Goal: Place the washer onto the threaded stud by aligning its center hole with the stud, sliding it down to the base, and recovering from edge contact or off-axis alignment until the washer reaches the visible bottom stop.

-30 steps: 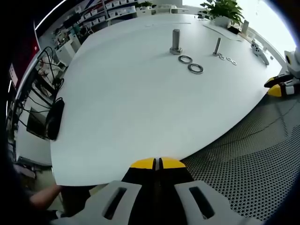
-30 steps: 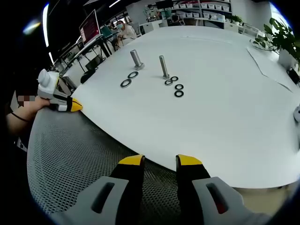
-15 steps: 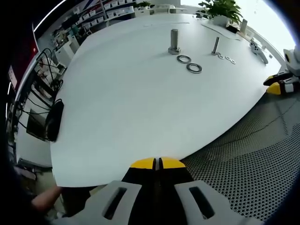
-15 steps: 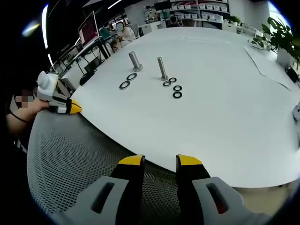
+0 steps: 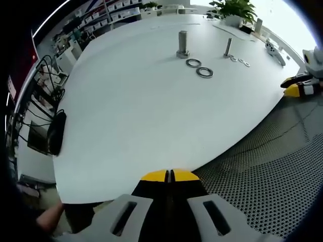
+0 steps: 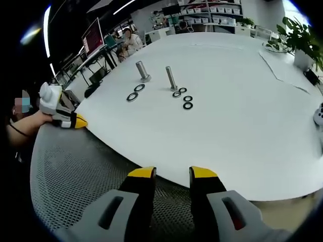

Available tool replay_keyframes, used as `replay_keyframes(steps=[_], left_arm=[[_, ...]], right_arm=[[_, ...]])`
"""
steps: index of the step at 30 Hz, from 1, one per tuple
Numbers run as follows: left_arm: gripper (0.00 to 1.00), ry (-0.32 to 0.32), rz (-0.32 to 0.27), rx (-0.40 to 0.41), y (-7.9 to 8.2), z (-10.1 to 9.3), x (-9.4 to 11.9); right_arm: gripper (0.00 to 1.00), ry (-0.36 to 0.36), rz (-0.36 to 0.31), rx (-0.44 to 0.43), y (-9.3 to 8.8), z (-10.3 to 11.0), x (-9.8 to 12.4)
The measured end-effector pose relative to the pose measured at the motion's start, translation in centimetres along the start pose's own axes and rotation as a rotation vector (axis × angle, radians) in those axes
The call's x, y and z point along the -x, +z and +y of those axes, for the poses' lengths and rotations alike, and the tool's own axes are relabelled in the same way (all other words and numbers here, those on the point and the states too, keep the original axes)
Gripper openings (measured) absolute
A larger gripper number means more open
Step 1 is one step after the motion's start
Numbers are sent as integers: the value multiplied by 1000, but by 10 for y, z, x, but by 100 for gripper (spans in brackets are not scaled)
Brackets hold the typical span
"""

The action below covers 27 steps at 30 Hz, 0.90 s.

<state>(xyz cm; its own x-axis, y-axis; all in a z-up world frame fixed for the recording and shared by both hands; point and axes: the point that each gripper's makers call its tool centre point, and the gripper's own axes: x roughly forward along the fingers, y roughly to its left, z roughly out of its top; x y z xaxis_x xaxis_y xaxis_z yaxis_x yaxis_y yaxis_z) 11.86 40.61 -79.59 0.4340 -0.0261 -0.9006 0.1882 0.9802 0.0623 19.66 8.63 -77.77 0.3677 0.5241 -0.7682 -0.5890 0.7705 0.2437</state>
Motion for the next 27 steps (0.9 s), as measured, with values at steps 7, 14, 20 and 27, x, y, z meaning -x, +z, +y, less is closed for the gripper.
replay_keyframes(steps=[7, 14, 20, 27], left_arm=[[11, -59, -17, 19, 4, -9, 0], [4, -81, 49, -46, 6, -4, -3], [5, -92, 98, -107, 18, -6, -7], [2, -138, 81, -166, 58, -24, -15]], right_arm=[[29, 1, 2, 2, 0, 0, 0], [29, -1, 4, 5, 1, 0, 0], [29, -4, 5, 7, 1, -1, 0], [28, -8, 10, 33, 1, -1, -1]])
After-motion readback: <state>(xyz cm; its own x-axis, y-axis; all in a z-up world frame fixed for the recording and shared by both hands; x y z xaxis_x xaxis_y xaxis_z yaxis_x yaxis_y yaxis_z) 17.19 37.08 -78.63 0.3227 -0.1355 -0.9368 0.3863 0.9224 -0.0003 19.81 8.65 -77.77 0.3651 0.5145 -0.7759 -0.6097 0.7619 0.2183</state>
